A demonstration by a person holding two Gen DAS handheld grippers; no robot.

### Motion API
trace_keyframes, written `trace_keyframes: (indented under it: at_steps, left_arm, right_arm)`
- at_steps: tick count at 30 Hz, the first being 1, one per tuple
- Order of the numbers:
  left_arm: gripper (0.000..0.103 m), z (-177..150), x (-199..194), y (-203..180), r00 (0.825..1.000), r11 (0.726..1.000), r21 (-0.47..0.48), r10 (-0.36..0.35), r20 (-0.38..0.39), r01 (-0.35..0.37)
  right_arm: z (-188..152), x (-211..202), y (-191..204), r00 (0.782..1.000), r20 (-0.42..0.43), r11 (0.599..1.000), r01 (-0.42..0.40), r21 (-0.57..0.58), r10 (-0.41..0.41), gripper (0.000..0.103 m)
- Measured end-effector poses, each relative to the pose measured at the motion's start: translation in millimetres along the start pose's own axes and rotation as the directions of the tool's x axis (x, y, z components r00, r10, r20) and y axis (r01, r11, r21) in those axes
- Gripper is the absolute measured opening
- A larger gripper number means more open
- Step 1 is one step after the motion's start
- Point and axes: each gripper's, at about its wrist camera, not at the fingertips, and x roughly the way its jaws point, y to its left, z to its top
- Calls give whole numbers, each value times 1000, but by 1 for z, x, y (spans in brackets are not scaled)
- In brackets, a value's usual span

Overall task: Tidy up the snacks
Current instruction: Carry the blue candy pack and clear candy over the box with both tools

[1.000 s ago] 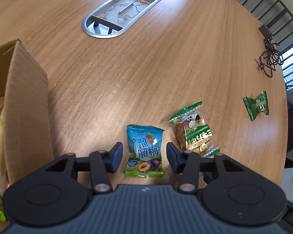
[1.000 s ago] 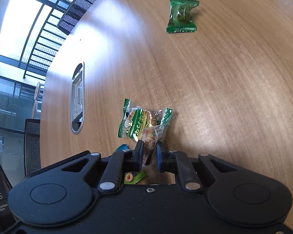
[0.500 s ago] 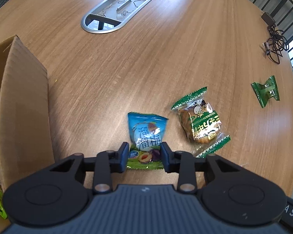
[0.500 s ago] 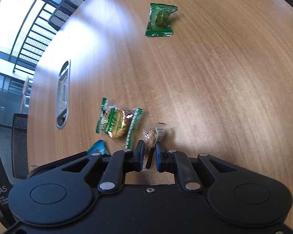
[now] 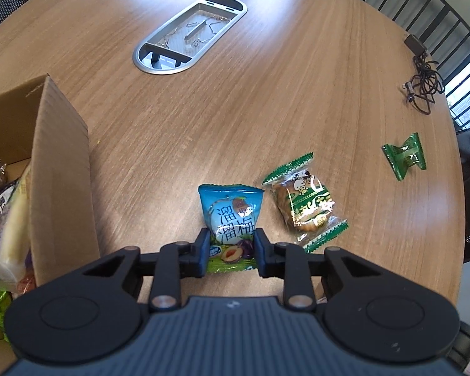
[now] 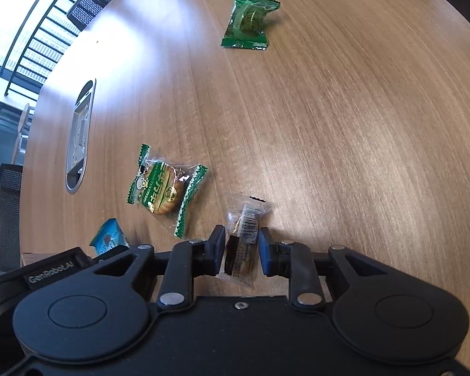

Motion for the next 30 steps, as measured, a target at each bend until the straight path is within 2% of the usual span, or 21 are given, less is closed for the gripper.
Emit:
trace_keyframes:
  at_steps: [6, 15, 30]
  left_arm:
    - [28, -2, -15, -2, 999, 1000, -1, -3, 32, 3]
    - [28, -14, -45, -1, 996, 1000, -18, 6, 92, -4]
    - [28, -47, -90, 1, 981, 997, -77, 47, 187, -33]
  right_arm:
    - [0, -13, 1, 1000, 13, 1000, -22, -17, 22, 19]
    - [-5, -42, 16, 995, 56, 991, -72, -109, 78, 19]
    - [-24, -80, 22, 983, 84, 951, -133, -280, 162, 19]
